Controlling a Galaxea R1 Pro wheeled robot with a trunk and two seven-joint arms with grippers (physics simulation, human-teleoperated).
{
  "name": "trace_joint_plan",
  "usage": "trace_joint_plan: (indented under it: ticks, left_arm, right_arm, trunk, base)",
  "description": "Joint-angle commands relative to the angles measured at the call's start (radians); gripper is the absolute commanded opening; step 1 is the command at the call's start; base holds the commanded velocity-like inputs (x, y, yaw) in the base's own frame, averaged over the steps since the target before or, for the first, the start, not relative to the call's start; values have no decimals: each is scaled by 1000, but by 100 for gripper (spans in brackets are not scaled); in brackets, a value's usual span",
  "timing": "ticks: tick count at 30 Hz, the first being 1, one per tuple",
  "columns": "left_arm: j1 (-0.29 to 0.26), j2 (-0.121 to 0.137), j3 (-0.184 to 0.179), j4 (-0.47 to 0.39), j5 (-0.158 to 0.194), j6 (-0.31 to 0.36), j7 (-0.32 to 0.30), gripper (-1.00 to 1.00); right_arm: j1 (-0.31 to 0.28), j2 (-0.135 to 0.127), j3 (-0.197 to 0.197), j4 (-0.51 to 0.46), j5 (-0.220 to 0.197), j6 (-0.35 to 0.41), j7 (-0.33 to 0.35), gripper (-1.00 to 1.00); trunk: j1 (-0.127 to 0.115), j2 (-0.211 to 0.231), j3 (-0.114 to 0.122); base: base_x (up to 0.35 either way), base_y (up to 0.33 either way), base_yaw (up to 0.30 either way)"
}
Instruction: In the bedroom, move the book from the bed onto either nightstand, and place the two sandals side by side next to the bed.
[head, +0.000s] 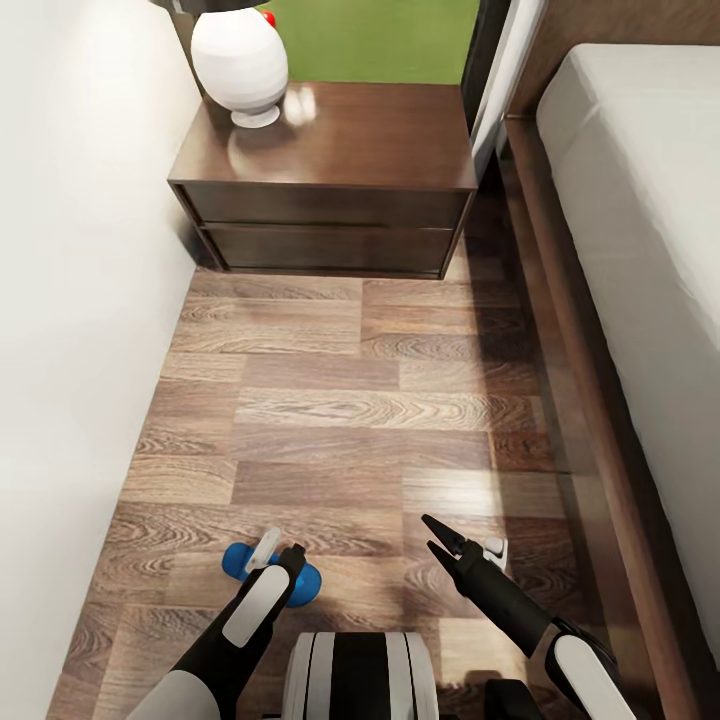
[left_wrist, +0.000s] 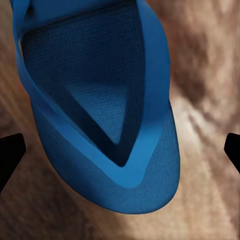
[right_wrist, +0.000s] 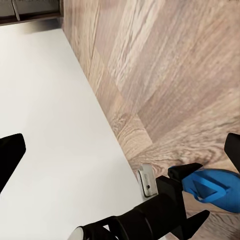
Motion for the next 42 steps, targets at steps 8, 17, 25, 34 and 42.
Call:
trace_joint_plan:
  ticks: [8, 17, 25, 34, 42]
  left_arm:
    - [0, 1, -2, -1, 8, -7, 4, 100]
    - [0, 1, -2, -1, 8, -8, 4, 100]
    - [0, 1, -2, -1, 8, -8, 4, 100]
    - [0, 1, -2, -1, 8, -8, 4, 100]
    - [0, 1, -2, -1, 8, -8, 4, 100]
  right_arm:
    - [0, -1, 1, 0, -6, 2, 0, 100]
    - [0, 0, 1, 0, -6, 2, 0, 100]
    - [0, -1, 1, -1, -6, 1, 0, 100]
    - [0, 0, 1, -1, -6, 0, 0, 100]
    - [0, 0, 1, -1, -6, 0, 0, 100]
  trunk:
    - [0, 0, 0]
    - [2, -1, -16]
    - [2, -1, -16]
    - [4, -2, -35]
    - [4, -2, -35]
  base:
    - [0, 0, 0]
    - [0, 0, 0]
    - [0, 0, 0]
    - [0, 0, 0]
    - [0, 0, 0]
